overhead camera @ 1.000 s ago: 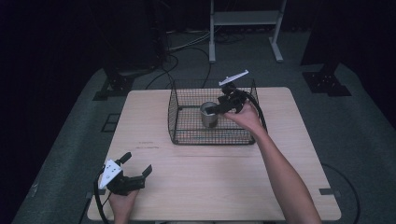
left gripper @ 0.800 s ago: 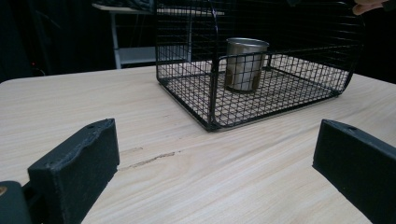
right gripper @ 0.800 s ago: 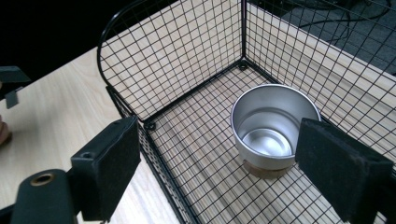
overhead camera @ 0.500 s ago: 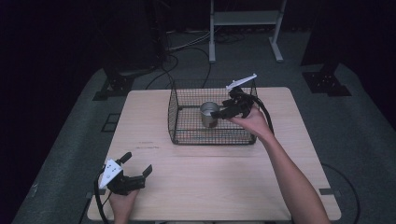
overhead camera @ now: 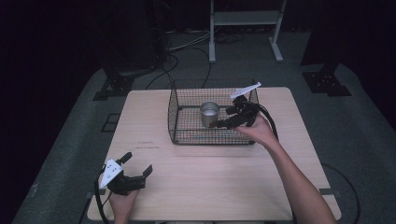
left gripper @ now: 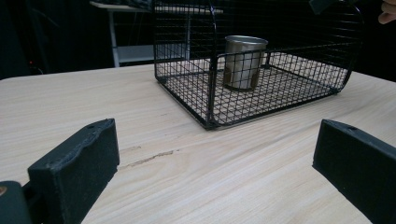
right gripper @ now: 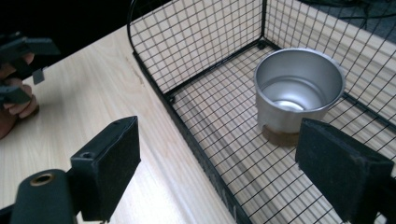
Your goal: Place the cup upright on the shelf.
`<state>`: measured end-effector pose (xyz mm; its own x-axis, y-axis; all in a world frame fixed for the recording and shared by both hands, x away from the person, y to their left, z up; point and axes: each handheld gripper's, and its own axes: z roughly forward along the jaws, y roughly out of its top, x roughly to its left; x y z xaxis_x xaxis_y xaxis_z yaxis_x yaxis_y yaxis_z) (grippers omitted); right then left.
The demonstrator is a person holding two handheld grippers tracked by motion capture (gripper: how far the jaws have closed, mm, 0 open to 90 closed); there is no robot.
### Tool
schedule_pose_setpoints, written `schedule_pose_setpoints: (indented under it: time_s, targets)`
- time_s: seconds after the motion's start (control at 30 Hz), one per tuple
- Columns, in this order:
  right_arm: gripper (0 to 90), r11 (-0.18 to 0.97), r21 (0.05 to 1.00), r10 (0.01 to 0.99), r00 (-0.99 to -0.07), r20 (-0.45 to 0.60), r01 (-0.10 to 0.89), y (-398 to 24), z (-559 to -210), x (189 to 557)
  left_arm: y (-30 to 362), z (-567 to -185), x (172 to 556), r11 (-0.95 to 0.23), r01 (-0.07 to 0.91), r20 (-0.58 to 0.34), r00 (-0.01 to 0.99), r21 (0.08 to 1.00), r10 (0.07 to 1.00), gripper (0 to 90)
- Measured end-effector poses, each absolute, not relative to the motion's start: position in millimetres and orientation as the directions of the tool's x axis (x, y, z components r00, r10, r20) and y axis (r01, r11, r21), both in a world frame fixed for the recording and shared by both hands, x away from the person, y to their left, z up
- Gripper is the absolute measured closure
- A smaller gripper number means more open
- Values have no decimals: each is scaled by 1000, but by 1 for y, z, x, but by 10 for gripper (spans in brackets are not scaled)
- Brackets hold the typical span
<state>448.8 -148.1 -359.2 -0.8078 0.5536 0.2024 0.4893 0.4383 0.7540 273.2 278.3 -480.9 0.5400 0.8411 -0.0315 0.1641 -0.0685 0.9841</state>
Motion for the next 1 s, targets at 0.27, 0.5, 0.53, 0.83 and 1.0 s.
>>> schedule_pose_setpoints:
  time_s: [0.27,0.5,0.53,0.83,1.0]
  targets:
    - [130,457,751,536,-821,196,477,-152,-364,438,278,-481,273,-71,166,-31,540,984,841,0]
    - [130,453,758,531,-825,195,470,-160,-365,426,278,-481,274,-74,169,-30,543,983,839,0]
    - [130,454,759,531,-826,191,467,-162,-367,424,278,-481,274,-73,170,-31,543,983,839,0]
    - [130,447,768,531,-827,185,459,-174,-371,410,278,-481,274,-72,170,-32,542,983,840,0]
    - [130,449,765,532,-826,185,461,-179,-375,404,278,-481,274,-72,170,-33,543,983,839,0]
